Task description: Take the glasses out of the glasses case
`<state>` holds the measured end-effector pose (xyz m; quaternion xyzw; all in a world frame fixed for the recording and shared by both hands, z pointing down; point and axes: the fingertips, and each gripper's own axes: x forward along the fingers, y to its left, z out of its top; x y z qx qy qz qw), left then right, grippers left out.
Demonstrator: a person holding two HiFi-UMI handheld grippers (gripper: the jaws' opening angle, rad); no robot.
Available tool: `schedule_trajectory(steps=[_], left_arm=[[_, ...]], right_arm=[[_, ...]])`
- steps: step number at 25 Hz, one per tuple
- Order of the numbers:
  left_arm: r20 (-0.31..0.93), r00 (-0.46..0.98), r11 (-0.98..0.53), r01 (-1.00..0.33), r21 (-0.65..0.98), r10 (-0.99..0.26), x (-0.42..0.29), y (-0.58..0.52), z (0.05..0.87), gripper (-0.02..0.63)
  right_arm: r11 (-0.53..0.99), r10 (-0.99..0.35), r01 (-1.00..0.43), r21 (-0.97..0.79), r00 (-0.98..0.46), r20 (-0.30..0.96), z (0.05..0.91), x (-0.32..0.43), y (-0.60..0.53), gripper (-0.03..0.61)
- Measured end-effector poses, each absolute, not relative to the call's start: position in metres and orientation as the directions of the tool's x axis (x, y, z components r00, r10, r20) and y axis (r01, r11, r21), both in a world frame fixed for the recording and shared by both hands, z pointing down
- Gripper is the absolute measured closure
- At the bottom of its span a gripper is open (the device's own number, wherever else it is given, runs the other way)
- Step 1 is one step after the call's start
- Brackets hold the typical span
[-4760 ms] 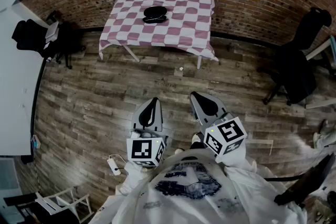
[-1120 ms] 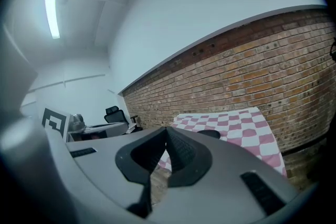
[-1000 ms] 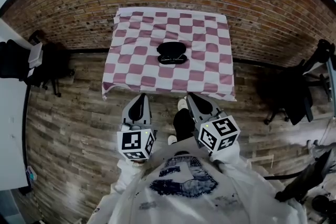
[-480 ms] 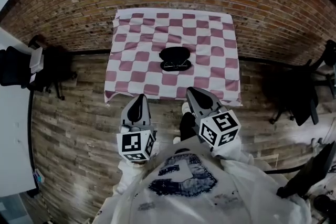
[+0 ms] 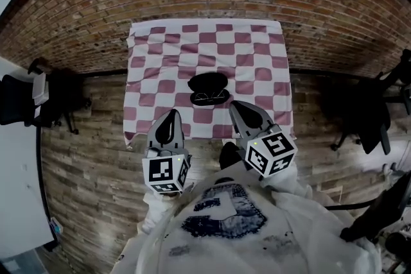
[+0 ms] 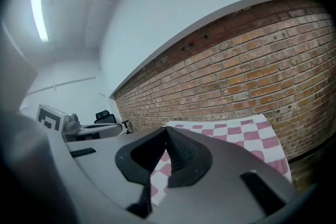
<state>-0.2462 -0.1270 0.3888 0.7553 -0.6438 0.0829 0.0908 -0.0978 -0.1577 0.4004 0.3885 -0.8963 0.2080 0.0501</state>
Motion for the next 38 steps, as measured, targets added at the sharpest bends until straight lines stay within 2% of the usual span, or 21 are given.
schedule_trajectory(steps=[16,25,33,38], left_arm=[[0.317,0.17,-0.176,-0.984,0.01,-0.933,-0.229,-0.224,0.405,0.604],[0.395,0.18,-0.198,-0.98,-0.005,-0.901,-0.215,-0.244,0.434,0.604],[0.393,0.18,-0.194,-0.981,0.005,-0.902,-0.216,-0.254,0.445,0.601],[0.4,0.193,-0.212,-0.977,-0.001,-0.896,-0.213,-0.257,0.454,0.566]], right_arm=[[0.6,-0.676,-0.716,-0.358,-0.692,0.251,0.41,-0.072,-0.259,0.565],[0.588,-0.663,-0.715,-0.378,-0.694,0.282,0.427,-0.061,-0.282,0.565],[0.608,-0.624,-0.693,-0.386,-0.719,0.307,0.44,-0.066,-0.288,0.565],[0.61,-0.613,-0.69,-0.391,-0.723,0.318,0.447,-0.067,-0.287,0.565]])
